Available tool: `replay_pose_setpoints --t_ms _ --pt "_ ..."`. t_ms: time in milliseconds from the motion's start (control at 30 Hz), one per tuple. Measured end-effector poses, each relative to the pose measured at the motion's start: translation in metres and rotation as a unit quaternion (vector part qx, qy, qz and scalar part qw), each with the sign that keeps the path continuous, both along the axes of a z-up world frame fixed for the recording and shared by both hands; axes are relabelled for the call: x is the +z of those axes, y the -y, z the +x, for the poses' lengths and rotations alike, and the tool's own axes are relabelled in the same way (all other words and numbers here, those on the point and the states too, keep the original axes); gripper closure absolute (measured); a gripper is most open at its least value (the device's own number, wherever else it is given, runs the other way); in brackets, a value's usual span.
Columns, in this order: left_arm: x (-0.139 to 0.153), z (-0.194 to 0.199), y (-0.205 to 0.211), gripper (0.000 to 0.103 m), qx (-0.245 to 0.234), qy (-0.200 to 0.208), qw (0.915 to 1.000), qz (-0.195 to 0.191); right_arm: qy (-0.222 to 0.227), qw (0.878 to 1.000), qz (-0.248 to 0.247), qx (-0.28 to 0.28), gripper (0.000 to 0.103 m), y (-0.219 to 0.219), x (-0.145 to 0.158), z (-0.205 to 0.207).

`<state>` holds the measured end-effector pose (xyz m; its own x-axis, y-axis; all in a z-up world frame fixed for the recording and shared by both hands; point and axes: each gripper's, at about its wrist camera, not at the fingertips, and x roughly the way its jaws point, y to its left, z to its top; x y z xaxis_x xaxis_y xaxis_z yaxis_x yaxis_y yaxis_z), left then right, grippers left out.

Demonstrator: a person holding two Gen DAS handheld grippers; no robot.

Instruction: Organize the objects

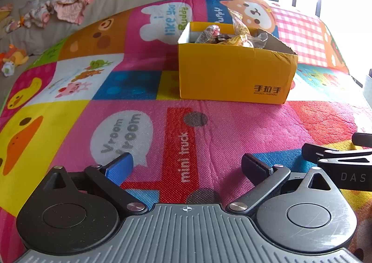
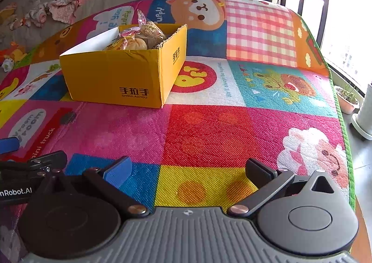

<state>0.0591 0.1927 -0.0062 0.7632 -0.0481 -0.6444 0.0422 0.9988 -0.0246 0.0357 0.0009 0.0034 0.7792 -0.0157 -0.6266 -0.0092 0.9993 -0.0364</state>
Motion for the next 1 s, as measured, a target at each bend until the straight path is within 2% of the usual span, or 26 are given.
replay_pose_setpoints --t_ms 133,1000 --pt "-0.0003 0.0002 0.0 0.001 0.002 -0.001 1.0 -0.001 -0.001 1.0 0.014 -0.001 0.0 0.0035 -0.0005 -0.0008" --pt "-0.0003 0.0022 0.0008 0.0 0.001 -0.003 1.0 0.0 -0.001 1.0 0.011 -0.002 0.0 0.0026 -0.0008 -0.0009"
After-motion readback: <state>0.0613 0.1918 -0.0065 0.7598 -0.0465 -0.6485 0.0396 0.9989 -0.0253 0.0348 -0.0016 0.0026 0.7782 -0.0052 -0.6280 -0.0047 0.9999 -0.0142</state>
